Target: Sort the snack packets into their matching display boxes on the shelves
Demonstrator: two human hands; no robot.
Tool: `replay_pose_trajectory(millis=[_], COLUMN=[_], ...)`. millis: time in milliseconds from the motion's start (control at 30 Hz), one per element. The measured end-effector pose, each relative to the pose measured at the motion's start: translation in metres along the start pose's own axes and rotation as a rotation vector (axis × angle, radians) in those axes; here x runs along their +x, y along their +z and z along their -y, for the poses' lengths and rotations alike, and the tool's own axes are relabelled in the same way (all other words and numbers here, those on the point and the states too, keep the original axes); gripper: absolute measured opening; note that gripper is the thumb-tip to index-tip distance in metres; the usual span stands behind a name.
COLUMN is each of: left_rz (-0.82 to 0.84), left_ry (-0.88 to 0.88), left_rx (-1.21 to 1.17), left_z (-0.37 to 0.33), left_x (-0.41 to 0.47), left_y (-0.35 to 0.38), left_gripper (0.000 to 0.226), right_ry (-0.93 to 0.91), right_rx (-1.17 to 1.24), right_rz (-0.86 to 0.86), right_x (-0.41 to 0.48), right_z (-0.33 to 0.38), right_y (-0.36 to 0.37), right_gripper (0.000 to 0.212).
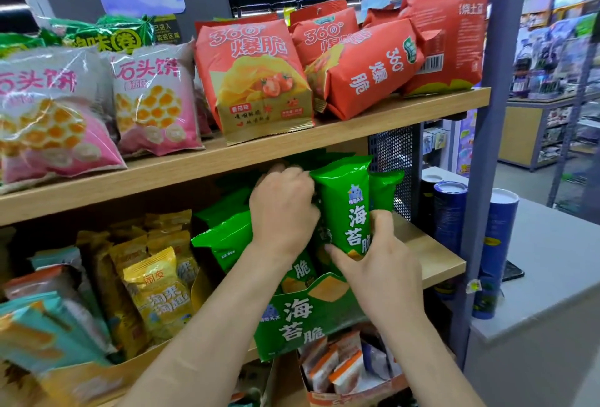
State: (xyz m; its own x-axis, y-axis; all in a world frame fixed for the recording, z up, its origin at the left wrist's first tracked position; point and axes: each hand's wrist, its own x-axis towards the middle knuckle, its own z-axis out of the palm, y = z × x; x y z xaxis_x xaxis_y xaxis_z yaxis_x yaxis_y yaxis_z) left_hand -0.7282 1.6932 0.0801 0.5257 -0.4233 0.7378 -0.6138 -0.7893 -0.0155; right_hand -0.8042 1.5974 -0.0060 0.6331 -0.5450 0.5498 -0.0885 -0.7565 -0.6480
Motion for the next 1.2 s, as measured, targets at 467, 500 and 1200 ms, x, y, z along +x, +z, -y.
replay_pose_trajectory(millis=[467,500,1200], left_rz=[-0.098,-0.035,0.262], left_ry=[0.147,0.167,0.251], left_rx=[-0.331,-0.243,-0.076], left_z=[-0.010,-0.012,-0.005], left_x=[-0.038,-0.039,-0.026], left_y=[-0.016,-0.011,0.028], left_gripper=[0.040,0.045,0.087], right_ry=[0.026,0.018,0.083], right_rx=[-0.020,0.072,0.859], right_rz=[0.383,0.302,0.484], right_x=[0.015,0.018,0.083], right_z=[-0.008,-0.011,-0.051], right_y=[-0.041,-0.049,-0.029], right_gripper=[0.033,0.024,0.029])
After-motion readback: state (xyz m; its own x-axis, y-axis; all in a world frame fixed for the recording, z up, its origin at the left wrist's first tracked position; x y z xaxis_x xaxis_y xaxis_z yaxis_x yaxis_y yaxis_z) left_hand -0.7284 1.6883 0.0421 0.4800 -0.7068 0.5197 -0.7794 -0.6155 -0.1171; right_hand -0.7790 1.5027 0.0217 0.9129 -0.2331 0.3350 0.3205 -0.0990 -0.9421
